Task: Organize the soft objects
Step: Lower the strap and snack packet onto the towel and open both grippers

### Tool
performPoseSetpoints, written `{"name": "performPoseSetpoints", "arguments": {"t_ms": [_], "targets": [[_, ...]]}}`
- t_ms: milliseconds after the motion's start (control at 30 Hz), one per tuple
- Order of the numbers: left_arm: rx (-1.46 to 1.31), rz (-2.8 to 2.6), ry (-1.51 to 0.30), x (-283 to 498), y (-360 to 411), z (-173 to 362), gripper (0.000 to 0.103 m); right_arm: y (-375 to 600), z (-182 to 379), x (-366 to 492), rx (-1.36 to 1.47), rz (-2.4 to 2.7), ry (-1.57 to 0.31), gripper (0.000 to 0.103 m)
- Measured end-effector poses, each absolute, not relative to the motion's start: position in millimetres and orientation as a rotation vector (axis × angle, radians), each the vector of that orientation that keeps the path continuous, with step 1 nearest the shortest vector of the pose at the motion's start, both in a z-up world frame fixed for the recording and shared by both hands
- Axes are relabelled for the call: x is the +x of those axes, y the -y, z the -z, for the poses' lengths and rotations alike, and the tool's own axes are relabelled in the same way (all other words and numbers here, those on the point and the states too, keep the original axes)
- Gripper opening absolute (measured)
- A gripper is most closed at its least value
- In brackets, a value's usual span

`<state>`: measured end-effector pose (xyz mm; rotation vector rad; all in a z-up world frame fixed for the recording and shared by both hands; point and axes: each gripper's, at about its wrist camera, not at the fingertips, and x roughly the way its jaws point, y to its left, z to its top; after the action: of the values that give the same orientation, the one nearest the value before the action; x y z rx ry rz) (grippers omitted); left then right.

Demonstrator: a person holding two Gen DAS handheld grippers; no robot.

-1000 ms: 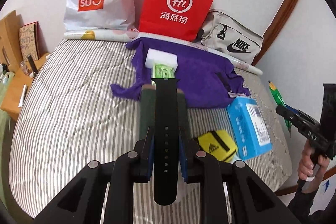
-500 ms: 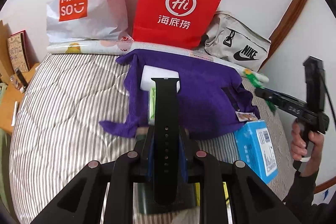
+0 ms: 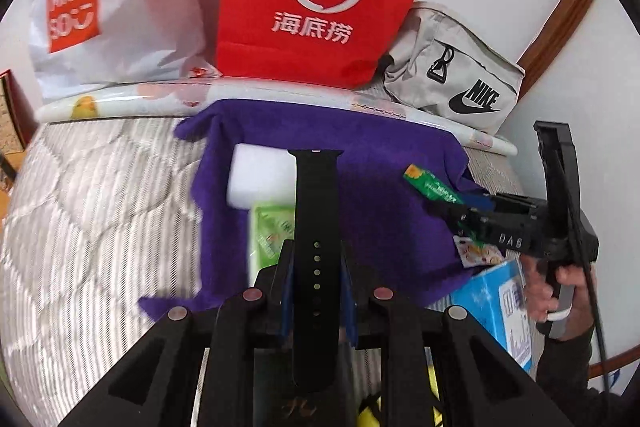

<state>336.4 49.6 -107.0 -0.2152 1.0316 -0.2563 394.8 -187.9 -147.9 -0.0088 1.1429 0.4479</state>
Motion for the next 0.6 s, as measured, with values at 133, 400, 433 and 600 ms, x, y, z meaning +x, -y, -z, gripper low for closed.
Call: {"name": "performPoseSetpoints", "arguments": {"t_ms": [133,400,433,600], "targets": [[-0.203,0.285,-1.058,353.7,-33.5,115.0,0.019,188.9,151.7,397.8,-0.019,-0.444,-1.144,0.052],[-0.198,0.296,-1.104,375.9,-14.0,134.4,0.019,199.6,141.2,382.9,-0.036,-0.428,-1.098,0.057],[-0.196,0.297,-1.107,378.4,-11.6,135.8,0.019,202.3,138.1,379.8,-0.031,-0.424,-1.089,0.056],[-0.155,0.295,-1.136,393.7,1.0,146.0,0.019,218.3,121.5,359.7,0.017,-0.421,-1.035,0.057]]}}
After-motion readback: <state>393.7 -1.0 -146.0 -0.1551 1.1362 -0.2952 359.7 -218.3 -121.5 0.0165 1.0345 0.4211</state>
